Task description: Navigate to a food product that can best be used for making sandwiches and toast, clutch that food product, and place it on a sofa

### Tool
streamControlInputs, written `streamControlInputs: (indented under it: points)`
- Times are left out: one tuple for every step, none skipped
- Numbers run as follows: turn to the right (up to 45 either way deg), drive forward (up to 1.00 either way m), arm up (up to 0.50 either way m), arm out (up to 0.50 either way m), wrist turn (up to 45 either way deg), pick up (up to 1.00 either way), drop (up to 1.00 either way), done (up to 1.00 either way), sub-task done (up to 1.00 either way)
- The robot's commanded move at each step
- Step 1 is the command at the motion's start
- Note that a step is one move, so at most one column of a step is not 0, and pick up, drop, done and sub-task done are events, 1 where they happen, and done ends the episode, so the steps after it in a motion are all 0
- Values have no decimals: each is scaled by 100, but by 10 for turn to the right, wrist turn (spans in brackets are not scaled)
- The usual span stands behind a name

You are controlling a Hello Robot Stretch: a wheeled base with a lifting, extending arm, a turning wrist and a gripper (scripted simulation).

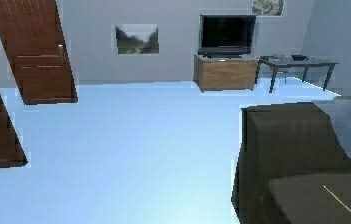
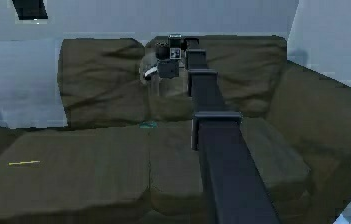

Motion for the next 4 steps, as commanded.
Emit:
streamControlInputs:
  points:
    - [0, 0, -24, 0, 0, 0, 0, 0, 0]
    - [0, 0, -32, 0, 0, 0, 0, 0, 0]
    - [0, 0, 0, 0, 0, 0, 100, 0, 0]
    - [0, 0, 10, 0, 0, 0, 0, 0, 0]
